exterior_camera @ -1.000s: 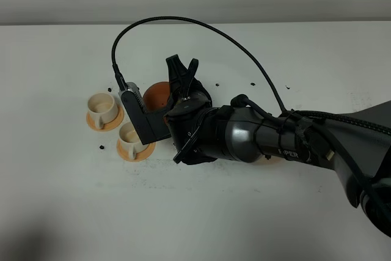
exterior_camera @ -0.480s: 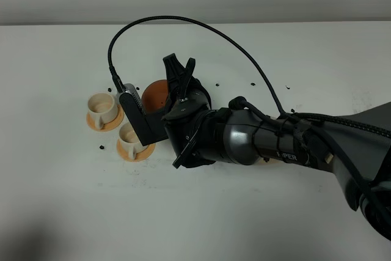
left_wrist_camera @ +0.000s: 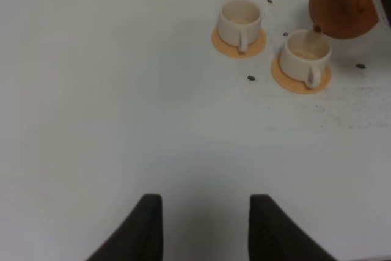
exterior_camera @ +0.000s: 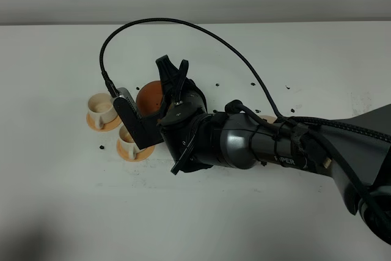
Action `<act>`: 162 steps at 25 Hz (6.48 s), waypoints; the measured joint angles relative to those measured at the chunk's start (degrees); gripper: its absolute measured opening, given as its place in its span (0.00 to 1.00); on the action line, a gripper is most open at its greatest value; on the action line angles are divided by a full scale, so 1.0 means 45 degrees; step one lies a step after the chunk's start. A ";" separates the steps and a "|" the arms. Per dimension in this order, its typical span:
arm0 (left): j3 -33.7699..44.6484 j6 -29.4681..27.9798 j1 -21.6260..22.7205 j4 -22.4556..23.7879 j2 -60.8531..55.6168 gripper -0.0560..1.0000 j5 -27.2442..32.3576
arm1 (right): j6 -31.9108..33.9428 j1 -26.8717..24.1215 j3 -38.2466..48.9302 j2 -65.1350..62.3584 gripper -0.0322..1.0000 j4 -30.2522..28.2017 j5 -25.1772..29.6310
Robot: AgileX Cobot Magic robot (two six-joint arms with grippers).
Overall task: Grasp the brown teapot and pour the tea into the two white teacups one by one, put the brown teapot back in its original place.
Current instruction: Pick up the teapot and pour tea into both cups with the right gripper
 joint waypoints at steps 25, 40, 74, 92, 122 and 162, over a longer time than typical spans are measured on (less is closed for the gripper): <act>0.0000 0.0000 0.0000 0.0000 0.0000 0.40 0.0000 | 0.0000 0.0000 0.0000 0.0000 0.15 -0.1076 0.0335; 0.0000 0.0000 0.0000 0.0000 0.0000 0.40 0.0000 | -0.0087 0.0048 0.0000 0.0000 0.15 -0.1340 0.0372; 0.0000 0.0000 0.0000 0.0000 0.0000 0.40 0.0000 | -0.0088 0.0342 0.0000 0.0207 0.15 -0.1977 0.0555; 0.0000 0.0000 0.0000 0.0000 0.0000 0.40 0.0000 | -0.0088 0.0380 0.0000 0.0207 0.15 -0.2477 0.0601; 0.0000 0.0000 0.0000 0.0000 0.0000 0.40 0.0000 | -0.0088 0.0554 0.0000 0.0207 0.15 -0.2563 0.0864; 0.0000 0.0000 0.0000 0.0000 0.0000 0.40 0.0000 | -0.0053 0.0554 0.0572 0.0207 0.15 -0.3976 0.0865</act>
